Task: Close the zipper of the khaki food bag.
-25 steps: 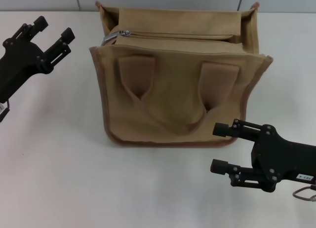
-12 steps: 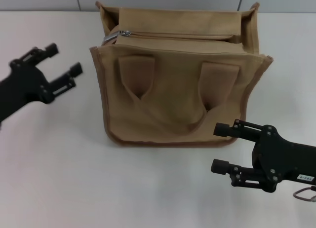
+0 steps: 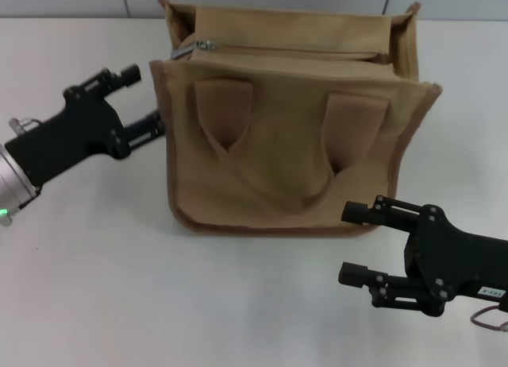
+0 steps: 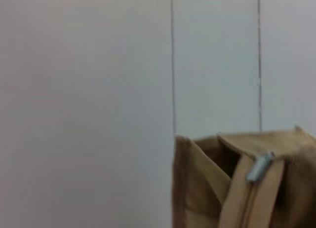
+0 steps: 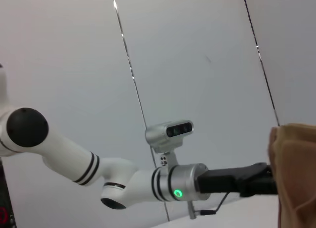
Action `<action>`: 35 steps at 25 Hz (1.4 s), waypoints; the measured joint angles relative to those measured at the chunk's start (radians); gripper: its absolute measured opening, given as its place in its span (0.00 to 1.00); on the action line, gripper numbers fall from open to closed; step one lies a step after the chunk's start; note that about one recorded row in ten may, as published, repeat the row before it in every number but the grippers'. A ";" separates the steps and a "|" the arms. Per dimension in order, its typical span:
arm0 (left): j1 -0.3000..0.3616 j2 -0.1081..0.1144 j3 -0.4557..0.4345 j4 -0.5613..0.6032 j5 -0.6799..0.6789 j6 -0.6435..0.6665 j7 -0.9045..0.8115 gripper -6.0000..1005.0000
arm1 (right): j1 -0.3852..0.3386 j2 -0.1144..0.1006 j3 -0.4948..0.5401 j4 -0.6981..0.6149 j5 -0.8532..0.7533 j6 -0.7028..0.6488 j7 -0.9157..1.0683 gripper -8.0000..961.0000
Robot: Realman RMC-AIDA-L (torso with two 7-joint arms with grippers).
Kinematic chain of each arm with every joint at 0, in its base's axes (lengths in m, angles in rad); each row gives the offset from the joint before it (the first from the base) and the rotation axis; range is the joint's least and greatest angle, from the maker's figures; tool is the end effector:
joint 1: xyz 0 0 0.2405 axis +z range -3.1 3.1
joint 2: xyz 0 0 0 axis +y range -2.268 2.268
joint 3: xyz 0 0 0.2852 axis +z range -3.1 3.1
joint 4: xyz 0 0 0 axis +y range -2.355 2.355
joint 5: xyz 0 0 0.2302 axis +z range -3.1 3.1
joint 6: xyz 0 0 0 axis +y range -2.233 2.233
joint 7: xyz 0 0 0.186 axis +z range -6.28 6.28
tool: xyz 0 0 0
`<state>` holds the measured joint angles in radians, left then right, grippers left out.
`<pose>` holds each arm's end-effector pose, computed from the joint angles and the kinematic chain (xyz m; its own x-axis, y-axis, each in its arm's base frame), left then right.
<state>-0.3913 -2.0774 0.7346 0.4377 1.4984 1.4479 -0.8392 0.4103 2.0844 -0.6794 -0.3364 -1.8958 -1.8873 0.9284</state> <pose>-0.3129 0.3634 -0.0368 0.7273 0.0098 0.6862 0.4663 -0.7408 -0.4836 0.2735 0.2636 -0.0779 0.6335 -0.1919 -0.7496 -0.2624 -0.9646 0.0252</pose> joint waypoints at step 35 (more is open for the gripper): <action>-0.059 -0.002 0.010 -0.137 -0.176 0.106 0.120 0.32 | -0.008 -0.003 0.053 -0.002 0.066 -0.166 0.006 0.80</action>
<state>-0.4506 -2.0798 0.7444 0.3006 1.3227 1.5543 -0.7193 0.4019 2.0813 -0.6267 -0.3388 -1.8300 -2.0534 0.9345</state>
